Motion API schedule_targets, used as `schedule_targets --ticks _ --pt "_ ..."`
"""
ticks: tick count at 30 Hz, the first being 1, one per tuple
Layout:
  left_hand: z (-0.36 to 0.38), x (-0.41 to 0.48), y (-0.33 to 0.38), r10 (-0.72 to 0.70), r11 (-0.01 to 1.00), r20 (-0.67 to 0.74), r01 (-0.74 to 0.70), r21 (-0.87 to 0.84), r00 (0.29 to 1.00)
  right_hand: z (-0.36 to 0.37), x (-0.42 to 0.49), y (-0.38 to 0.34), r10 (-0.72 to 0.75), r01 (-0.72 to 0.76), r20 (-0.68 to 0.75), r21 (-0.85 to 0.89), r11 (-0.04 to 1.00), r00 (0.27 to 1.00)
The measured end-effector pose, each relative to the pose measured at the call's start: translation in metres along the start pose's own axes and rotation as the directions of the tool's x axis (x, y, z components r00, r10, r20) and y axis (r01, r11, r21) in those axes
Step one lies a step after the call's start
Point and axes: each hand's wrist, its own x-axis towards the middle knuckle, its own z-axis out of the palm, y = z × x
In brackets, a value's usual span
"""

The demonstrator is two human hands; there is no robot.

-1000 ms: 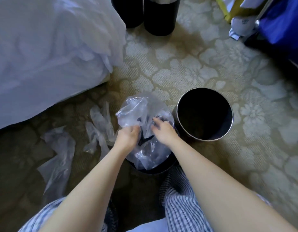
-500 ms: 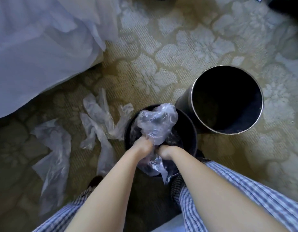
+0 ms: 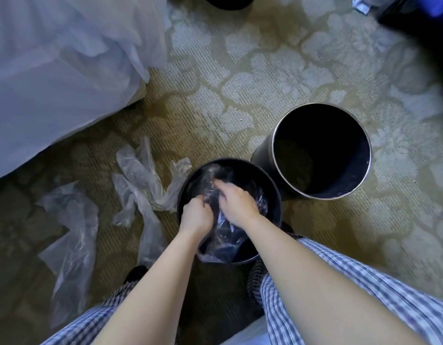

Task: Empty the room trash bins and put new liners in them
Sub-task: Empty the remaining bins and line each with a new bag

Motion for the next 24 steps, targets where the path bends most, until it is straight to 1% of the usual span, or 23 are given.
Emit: schedule_targets --ticks 1,2,3,4,5,6,7,8,9,11,12,14,15,17,19,22,23,24 --pt "0.001 0.001 -0.003 0.000 1.000 -0.026 -0.001 -0.005 1.000 0.007 0.003 0.002 0.031 -0.011 0.157 -0.127 0.992 0.987" --pt "0.002 0.000 -0.006 -0.007 1.000 -0.055 0.006 -0.017 0.998 0.011 0.003 0.006 0.108 -0.032 0.297 -0.249 0.968 0.949" --pt "0.003 -0.001 -0.008 -0.013 0.999 -0.094 0.009 -0.040 0.996 0.015 0.000 0.012 0.204 -0.058 0.396 -0.350 0.935 0.896" --pt "0.002 -0.002 -0.008 -0.010 0.997 -0.148 -0.001 -0.072 0.989 0.016 -0.004 0.018 0.273 -0.085 0.443 -0.399 0.913 0.854" --pt "0.001 -0.005 -0.008 0.012 0.994 -0.222 -0.037 -0.106 0.975 0.016 -0.008 0.025 0.307 -0.140 0.437 -0.373 0.917 0.845" --pt "-0.002 -0.007 -0.008 0.059 0.986 -0.311 -0.104 -0.131 0.949 0.016 -0.012 0.031 0.312 -0.212 0.389 -0.277 0.937 0.867" --pt "-0.007 -0.011 -0.006 0.119 0.972 -0.400 -0.189 -0.142 0.909 0.013 -0.014 0.033 0.305 -0.275 0.305 -0.138 0.952 0.902" --pt "-0.015 -0.014 -0.004 0.169 0.956 -0.469 -0.260 -0.136 0.867 0.009 -0.015 0.032 0.292 -0.300 0.200 0.010 0.954 0.935" --pt "-0.023 -0.017 -0.002 0.193 0.945 -0.524 -0.302 -0.129 0.829 0.002 -0.013 0.029 0.281 -0.292 0.091 0.143 0.946 0.955" --pt "-0.037 -0.018 -0.003 0.138 0.947 -0.617 -0.286 -0.148 0.774 -0.013 -0.010 0.019 0.299 -0.245 -0.088 0.382 0.891 0.950" --pt "-0.042 -0.017 -0.006 0.084 0.952 -0.657 -0.256 -0.169 0.749 -0.019 -0.009 0.013 0.333 -0.219 -0.160 0.488 0.845 0.929" --pt "-0.052 -0.023 -0.010 -0.041 0.955 -0.691 -0.174 -0.239 0.722 -0.034 -0.011 0.002 0.433 -0.162 -0.276 0.654 0.738 0.858" --pt "-0.055 -0.027 -0.013 -0.113 0.953 -0.676 -0.114 -0.282 0.728 -0.039 -0.015 -0.001 0.489 -0.139 -0.327 0.702 0.698 0.809" --pt "-0.060 -0.033 -0.022 -0.244 0.939 -0.609 0.027 -0.342 0.754 -0.048 -0.028 -0.004 0.587 -0.110 -0.420 0.743 0.661 0.693" --pt "-0.064 -0.035 -0.034 -0.350 0.913 -0.538 0.151 -0.379 0.767 -0.051 -0.043 0.001 0.686 -0.096 -0.473 0.782 0.616 0.553" --pt "-0.066 -0.038 -0.043 -0.498 0.849 -0.420 0.330 -0.412 0.759 -0.058 -0.063 0.012 0.826 -0.071 -0.440 0.868 0.492 0.351" --pt "-0.067 -0.039 -0.046 -0.526 0.835 -0.376 0.379 -0.400 0.763 -0.061 -0.068 0.018 0.860 -0.080 -0.411 0.888 0.453 0.303" --pt "-0.067 -0.040 -0.049 -0.541 0.828 -0.331 0.421 -0.369 0.773 -0.064 -0.072 0.024 0.879 -0.112 -0.383 0.897 0.427 0.285"
